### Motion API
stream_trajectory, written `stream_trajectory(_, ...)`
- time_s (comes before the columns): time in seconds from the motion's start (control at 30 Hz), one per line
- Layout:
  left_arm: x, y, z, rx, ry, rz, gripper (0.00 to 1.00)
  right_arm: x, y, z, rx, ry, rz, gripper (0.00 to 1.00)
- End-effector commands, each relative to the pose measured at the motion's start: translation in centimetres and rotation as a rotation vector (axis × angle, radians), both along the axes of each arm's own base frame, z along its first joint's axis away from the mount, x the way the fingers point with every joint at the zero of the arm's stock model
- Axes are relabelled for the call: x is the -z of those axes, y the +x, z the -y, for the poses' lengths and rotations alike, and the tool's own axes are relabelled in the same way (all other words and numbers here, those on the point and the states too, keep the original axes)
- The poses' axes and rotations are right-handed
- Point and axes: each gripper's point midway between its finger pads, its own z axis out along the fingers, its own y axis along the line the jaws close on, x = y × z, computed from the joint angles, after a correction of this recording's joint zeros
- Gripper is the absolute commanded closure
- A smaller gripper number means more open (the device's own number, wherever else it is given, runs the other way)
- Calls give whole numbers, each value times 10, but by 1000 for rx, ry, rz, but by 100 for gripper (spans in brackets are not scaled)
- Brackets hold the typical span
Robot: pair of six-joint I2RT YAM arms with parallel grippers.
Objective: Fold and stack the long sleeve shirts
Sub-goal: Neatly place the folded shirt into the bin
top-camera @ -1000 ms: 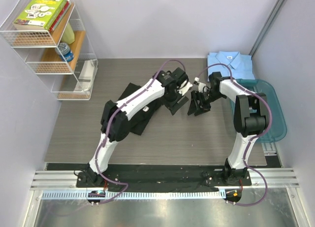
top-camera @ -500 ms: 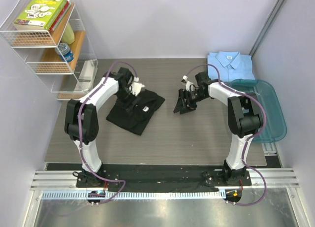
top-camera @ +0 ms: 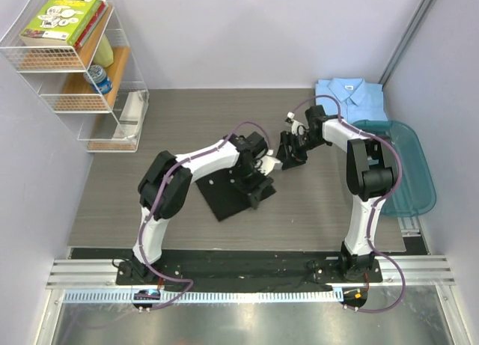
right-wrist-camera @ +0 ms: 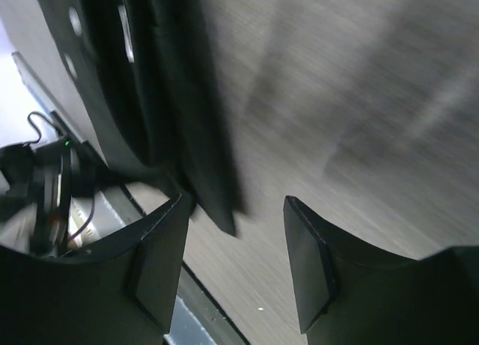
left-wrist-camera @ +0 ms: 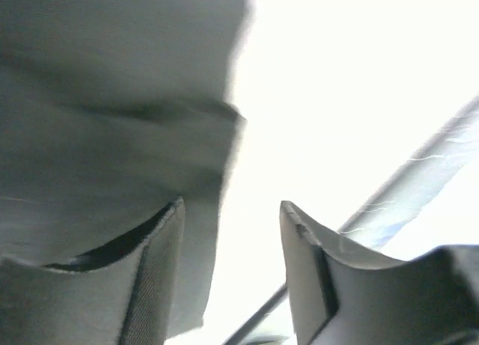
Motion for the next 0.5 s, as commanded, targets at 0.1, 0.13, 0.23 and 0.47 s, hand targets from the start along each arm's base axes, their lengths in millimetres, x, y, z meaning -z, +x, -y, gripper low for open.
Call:
stream_trajectory(0.1, -141, 47, 11, -242, -514, 14, 36, -9, 32, -3, -96, -102, 148, 41)
stream_trajectory(0.13, -139, 50, -2, -272, -503, 19, 36, -11, 36, -13, -129, -109, 175, 41)
stream_trajectory(0.23, -135, 68, -50, -379, -466, 74, 35, 6, 41, -36, -234, -154, 209, 42)
stream_trajectory(0.47, -117, 81, -140, -594, -370, 105, 37, 34, 54, -90, -394, -175, 273, 67)
